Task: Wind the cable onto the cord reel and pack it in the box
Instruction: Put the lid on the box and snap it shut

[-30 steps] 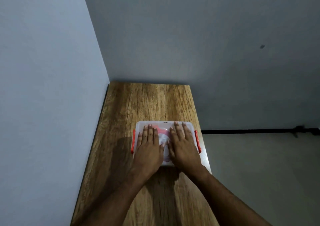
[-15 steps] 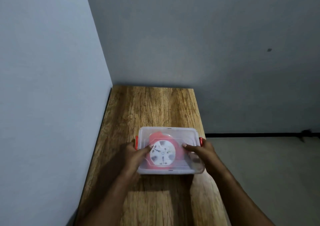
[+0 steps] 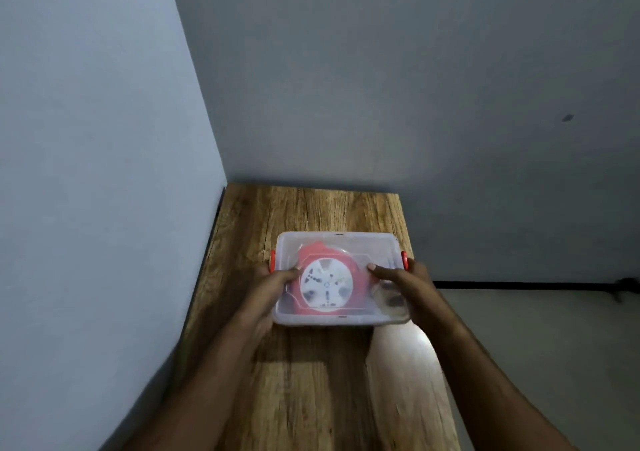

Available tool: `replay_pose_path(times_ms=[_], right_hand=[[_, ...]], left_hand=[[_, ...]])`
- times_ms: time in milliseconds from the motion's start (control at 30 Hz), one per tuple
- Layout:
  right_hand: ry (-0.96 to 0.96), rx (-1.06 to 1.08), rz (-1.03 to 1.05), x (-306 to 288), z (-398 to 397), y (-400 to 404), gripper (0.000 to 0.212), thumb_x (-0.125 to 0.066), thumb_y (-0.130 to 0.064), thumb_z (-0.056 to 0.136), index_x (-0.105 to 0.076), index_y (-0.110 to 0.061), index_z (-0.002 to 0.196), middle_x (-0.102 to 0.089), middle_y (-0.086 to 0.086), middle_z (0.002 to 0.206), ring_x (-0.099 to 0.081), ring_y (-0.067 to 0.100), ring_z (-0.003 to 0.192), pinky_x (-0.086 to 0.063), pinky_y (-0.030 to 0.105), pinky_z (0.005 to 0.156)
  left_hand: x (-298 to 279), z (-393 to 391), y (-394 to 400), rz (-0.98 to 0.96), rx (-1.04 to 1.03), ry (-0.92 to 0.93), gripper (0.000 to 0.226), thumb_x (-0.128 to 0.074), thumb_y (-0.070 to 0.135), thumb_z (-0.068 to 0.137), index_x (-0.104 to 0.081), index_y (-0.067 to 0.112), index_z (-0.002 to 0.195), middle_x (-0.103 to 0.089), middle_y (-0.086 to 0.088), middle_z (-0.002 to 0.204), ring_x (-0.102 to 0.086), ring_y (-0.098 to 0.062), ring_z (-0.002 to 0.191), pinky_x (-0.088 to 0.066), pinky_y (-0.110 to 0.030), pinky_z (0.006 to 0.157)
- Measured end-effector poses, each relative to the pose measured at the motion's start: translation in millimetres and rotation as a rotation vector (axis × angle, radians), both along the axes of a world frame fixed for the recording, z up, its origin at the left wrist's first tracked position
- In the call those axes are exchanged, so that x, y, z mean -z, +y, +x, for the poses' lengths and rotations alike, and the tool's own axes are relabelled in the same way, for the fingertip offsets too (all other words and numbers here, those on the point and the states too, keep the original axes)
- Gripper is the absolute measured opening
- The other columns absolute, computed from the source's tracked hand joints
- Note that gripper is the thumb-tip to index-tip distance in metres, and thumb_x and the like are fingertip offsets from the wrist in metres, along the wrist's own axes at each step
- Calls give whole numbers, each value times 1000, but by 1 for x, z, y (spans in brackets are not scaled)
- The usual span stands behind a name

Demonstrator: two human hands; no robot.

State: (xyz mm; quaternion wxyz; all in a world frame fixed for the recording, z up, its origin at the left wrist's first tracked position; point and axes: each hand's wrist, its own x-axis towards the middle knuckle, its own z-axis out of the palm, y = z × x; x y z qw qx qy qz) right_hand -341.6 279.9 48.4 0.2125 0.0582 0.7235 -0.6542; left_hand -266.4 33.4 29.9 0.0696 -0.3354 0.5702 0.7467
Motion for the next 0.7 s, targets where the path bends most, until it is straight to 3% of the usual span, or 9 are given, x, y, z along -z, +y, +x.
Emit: replay_pose_path(times_ms=[267,567,700], right_hand=[[31,0,15,0,-116,-42,34,-84,-23,80,-72,-9,109,-78,8,91,-74,20,74,-54,26,54],[53,-65,42,35,-207,-68,40,-84,-30,79,-73,-2,106,-77,17,97,-74,33,85,-58,37,68],[44,-55,26,44,-223,-71,38,-82,-27,82,-72,-1,108,-76,15,90,-72,27,74,-55,30,58]], left_hand=[[-10,-112,-38,-15,-20,-5,30,-73,24,91,-64,12,118,-76,-11,109,-72,-33,103,-58,-54,95],[12,-197,-65,-36,-9,-32,22,-69,20,94,-68,8,111,-76,-12,106,-72,-32,102,-61,-47,88],[12,-214,-69,-65,21,-34,17,-65,19,96,-67,9,109,-74,-11,104,-70,-30,99,-60,-44,86]])
